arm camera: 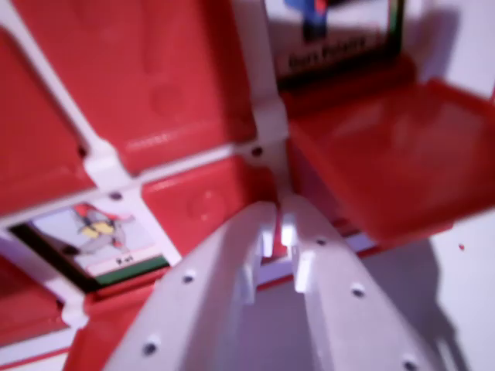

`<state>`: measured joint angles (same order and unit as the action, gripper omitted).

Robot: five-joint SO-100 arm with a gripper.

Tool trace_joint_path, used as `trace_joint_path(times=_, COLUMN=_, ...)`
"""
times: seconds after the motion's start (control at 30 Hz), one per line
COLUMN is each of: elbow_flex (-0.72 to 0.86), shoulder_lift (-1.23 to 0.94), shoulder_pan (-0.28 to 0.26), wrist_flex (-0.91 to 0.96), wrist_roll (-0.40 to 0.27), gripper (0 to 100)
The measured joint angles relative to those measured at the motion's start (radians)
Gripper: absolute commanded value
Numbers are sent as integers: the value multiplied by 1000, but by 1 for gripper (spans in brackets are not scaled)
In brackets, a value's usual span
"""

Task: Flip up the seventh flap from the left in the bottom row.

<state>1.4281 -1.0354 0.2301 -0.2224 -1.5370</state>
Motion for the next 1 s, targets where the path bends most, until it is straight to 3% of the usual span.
trace_joint_path(times=0.3, elbow_flex=6, shoulder_lift=-176, shoulder_pan=-26, wrist_flex=-161, wrist_roll=-28, gripper=0)
trace_joint_path(times=0.67, elbow_flex=5, shoulder_lift=-456, shoulder_pan=5, wrist_flex=-543, wrist_roll=-173, gripper=0)
trace_joint_path(times=0.8, elbow_flex=-81, shoulder_lift=-511, shoulder_pan=9, wrist_flex=-741, wrist_roll=-201, gripper=0)
trace_joint_path(times=1.0, elbow_flex=-270, shoulder_lift=-594, shoulder_pan=8, wrist_flex=-1019, wrist_roll=-187, gripper=0)
